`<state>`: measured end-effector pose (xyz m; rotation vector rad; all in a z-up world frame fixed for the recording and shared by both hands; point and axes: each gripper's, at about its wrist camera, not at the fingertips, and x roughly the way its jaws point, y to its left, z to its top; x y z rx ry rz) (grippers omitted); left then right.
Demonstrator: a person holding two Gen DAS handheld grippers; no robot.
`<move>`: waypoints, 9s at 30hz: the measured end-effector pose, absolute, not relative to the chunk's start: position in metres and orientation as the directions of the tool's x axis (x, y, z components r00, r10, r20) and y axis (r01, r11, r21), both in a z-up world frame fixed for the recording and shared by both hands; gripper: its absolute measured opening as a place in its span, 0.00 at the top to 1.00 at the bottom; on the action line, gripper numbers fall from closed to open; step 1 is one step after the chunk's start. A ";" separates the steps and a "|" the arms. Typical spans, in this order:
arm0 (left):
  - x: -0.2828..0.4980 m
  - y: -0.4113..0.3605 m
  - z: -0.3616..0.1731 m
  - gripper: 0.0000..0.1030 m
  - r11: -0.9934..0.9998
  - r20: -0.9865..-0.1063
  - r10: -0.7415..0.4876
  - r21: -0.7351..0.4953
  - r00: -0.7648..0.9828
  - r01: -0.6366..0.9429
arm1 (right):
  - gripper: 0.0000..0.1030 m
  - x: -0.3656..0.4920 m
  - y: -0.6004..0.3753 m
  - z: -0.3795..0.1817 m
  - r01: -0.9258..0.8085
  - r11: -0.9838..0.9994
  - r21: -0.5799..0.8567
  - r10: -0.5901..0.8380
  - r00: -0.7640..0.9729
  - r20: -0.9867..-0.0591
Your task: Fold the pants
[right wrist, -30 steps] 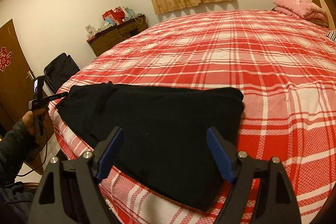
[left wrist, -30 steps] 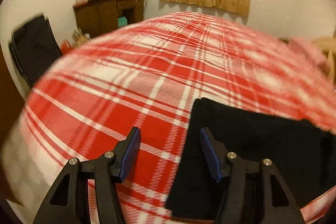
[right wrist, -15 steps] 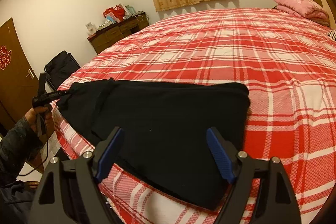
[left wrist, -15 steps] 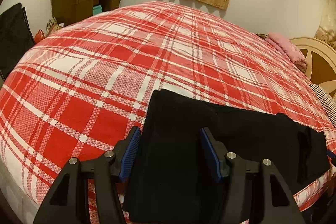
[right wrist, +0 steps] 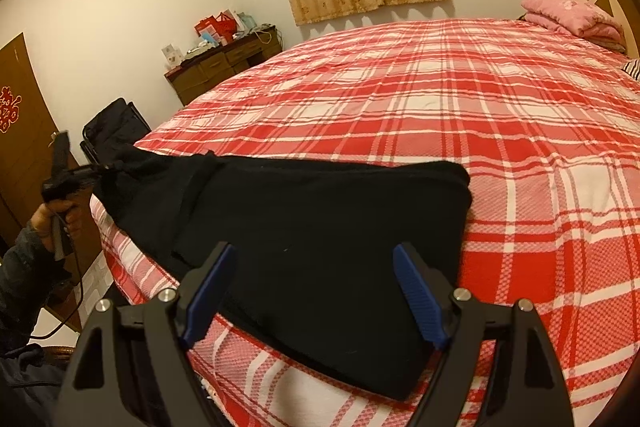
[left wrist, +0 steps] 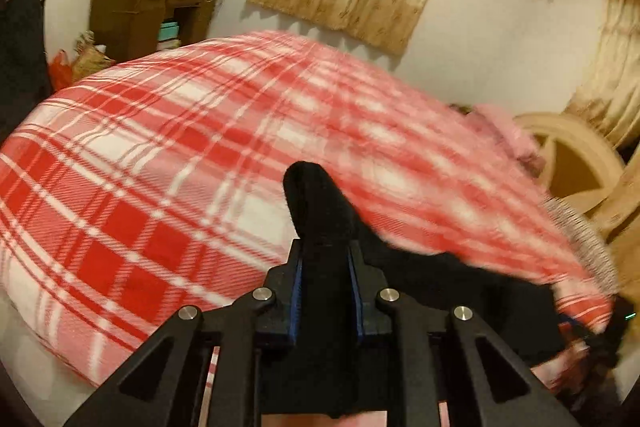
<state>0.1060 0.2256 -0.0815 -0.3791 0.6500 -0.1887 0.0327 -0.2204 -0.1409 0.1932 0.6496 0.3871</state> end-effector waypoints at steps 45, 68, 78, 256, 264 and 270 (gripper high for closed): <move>0.105 -0.149 -0.082 0.75 0.808 -0.646 -0.528 -0.184 0.551 0.559 | 0.18 0.039 -0.306 -0.131 -0.006 0.902 0.431 0.240 0.837 -0.492; 0.112 -0.017 -0.115 0.23 0.960 -0.621 -0.281 -0.169 0.732 0.225 | 0.59 0.067 -0.221 -0.149 -0.130 0.901 0.414 0.395 0.640 -0.659; 0.107 -0.020 -0.119 0.23 0.960 -0.617 -0.281 -0.164 0.735 0.229 | 0.84 0.043 -0.233 -0.123 -0.130 0.937 0.323 0.315 0.711 -0.628; 0.130 0.053 -0.114 0.87 0.862 -0.521 -0.499 -0.377 0.693 0.337 | 0.72 0.081 -0.248 -0.106 -0.246 0.852 0.462 0.489 0.690 -0.534; 0.135 0.126 -0.094 0.88 0.921 -0.506 -0.348 -0.341 0.789 0.188 | 0.72 0.169 -0.186 -0.086 -0.386 0.808 0.444 0.583 0.628 -0.515; 0.136 0.167 -0.116 0.88 0.951 -0.592 -0.219 -0.308 0.775 0.033 | 0.72 0.237 -0.113 -0.105 -0.463 0.760 0.456 0.649 0.538 -0.537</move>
